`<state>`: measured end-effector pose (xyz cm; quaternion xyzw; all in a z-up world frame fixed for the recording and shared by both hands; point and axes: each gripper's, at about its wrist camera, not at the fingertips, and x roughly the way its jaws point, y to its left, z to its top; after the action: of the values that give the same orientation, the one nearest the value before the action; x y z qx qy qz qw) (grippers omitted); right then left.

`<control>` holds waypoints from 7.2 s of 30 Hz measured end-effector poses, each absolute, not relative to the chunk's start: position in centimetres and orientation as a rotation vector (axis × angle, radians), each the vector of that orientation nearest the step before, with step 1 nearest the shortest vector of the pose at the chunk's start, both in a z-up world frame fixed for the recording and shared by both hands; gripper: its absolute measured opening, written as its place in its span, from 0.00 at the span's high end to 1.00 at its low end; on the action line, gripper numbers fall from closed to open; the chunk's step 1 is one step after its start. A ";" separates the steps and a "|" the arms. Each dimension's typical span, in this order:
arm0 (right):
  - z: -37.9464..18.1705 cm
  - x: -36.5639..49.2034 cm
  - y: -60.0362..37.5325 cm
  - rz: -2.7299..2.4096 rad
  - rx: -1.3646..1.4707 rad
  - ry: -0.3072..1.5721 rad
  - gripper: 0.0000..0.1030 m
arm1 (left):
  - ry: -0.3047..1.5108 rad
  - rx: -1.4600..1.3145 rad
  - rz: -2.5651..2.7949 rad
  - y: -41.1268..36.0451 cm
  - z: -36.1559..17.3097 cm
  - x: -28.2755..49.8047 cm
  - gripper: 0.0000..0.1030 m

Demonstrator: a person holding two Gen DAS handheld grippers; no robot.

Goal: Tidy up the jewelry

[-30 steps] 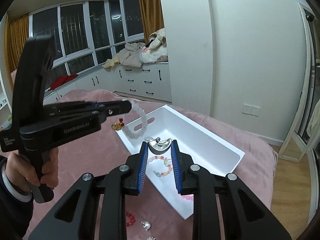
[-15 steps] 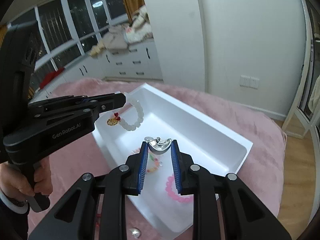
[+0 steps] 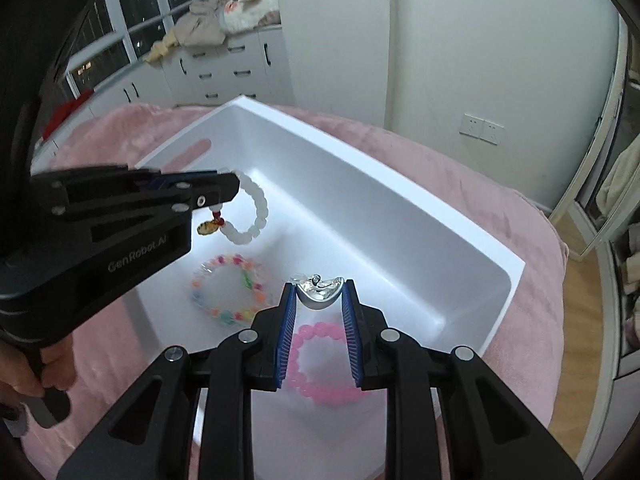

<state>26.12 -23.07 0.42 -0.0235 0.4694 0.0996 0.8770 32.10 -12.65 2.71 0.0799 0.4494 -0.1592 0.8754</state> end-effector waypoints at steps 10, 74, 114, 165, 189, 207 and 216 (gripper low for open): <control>1.3 25.2 -23.7 0.218 -0.033 0.928 0.63 | 0.892 0.152 -0.316 -12.1 4.0 31.7 0.65; -5.3 6.0 -21.9 0.380 -0.080 0.890 0.53 | 0.884 0.123 -0.322 -1.3 -5.2 8.8 0.18; -4.1 7.6 -23.6 0.423 0.045 0.902 0.81 | 0.899 -0.003 -0.431 -2.1 -0.6 9.9 0.86; 4.6 22.5 -25.5 0.300 -0.046 0.807 0.82 | 0.841 0.106 -0.408 -10.8 5.9 29.0 0.86; -1.1 27.6 -22.7 0.154 -0.221 1.038 0.82 | 1.044 0.047 -0.204 -9.5 0.5 35.3 0.86; 1.6 26.2 -21.4 0.136 -0.208 0.888 0.38 | 0.956 0.025 -0.208 -9.3 3.8 34.3 0.34; 6.9 23.8 -22.1 0.139 -0.148 0.739 0.20 | 0.767 0.045 -0.218 -8.5 9.8 31.3 0.15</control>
<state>23.77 -22.14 6.94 -0.0721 0.3605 0.0680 0.9275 31.25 -8.54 9.81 0.0217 0.3733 -0.1061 0.9214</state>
